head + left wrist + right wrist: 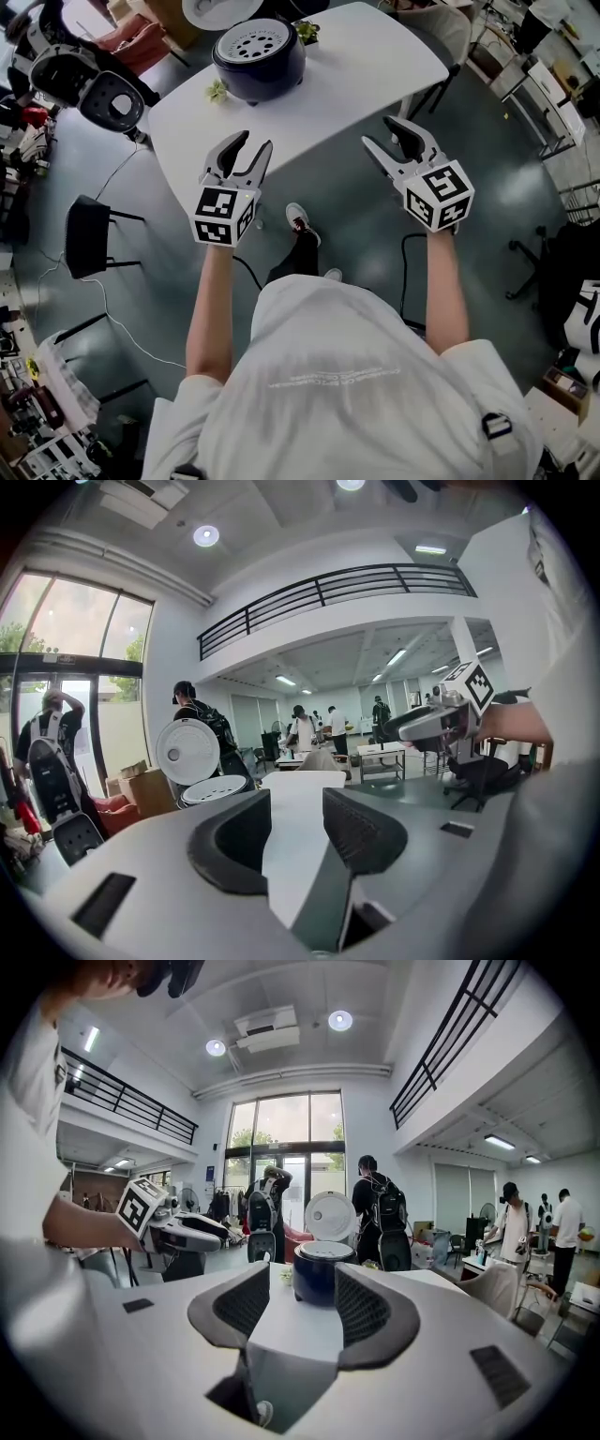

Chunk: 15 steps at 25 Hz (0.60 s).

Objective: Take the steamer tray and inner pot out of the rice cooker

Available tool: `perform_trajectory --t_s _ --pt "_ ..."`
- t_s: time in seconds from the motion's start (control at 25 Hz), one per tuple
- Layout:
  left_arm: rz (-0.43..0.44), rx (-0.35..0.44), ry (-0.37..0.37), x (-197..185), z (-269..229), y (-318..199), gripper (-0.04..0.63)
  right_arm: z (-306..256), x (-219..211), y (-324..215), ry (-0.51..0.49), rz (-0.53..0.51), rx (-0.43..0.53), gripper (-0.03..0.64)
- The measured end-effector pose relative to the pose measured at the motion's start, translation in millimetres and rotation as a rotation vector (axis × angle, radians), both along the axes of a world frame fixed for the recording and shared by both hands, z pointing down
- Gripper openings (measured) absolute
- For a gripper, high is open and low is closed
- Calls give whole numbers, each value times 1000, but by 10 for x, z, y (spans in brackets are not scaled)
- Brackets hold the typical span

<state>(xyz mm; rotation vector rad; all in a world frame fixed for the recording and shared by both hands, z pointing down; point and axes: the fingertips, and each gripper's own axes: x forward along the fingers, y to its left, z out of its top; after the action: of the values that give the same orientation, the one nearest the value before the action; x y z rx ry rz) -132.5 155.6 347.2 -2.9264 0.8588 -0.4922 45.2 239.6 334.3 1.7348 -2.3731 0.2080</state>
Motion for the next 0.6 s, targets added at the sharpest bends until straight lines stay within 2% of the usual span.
perform_trajectory --t_s 0.32,0.6 --pt "-15 -18 18 185 126 -724 186 65 125 -630 -23 -15 -25 209" --pt "-39 -72 53 409 316 -1720 181 182 310 -1600 -69 -21 -80 206"
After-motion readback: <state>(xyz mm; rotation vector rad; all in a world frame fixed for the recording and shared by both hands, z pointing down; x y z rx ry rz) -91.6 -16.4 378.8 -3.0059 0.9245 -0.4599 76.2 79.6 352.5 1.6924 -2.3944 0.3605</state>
